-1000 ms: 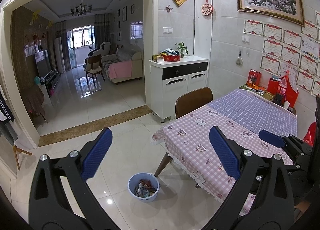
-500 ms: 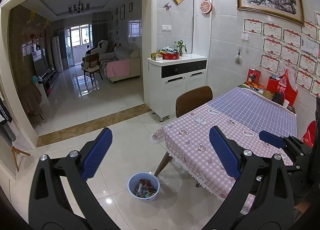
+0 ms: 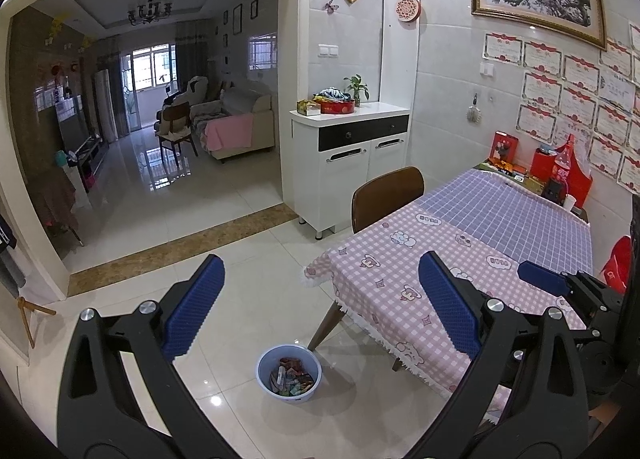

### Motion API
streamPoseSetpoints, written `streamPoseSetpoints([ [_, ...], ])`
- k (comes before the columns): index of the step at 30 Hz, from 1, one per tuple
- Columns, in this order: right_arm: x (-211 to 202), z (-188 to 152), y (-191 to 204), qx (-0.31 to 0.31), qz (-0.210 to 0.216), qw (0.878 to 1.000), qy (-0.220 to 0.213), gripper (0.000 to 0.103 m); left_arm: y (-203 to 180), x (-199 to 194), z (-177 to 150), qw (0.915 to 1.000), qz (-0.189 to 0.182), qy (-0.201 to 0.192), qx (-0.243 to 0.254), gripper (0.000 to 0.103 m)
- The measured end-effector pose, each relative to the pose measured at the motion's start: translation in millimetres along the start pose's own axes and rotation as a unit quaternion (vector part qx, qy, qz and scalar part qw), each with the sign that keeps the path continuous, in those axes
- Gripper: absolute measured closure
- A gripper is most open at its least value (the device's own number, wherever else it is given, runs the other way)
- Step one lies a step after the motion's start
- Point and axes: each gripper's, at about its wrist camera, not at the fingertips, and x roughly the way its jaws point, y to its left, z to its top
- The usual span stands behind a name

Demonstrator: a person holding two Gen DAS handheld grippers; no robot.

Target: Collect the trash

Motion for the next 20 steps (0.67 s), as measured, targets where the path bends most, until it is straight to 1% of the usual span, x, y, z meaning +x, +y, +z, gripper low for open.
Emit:
streamPoseSetpoints([
  [7,12,6,2,0.009,-0.011,1.000,0.000,0.025,12,12,7,1.0000,-0.006,0.005,0.002,0.007],
  [13,33,13,-16,0.028,-0.020,0.999,0.015,0.025,16,33,13,0.9998,-0.006,0.020,-0.006,0.007],
  [15,43,14,-28,0.034,-0.027,0.999,0.019,0.025,16,45,15,0.9995,-0.002,0.028,-0.012,0.007],
  [17,60,13,-48,0.049,-0.033,0.998,0.030,0.025,17,59,16,0.9991,0.001,0.038,-0.019,0.007],
  [19,77,11,-71,0.070,-0.039,0.996,0.043,0.025,16,76,19,0.9984,0.010,0.051,-0.023,0.007],
  [20,93,8,-95,0.092,-0.050,0.993,0.057,0.025,16,86,21,0.9979,0.016,0.058,-0.025,0.007],
])
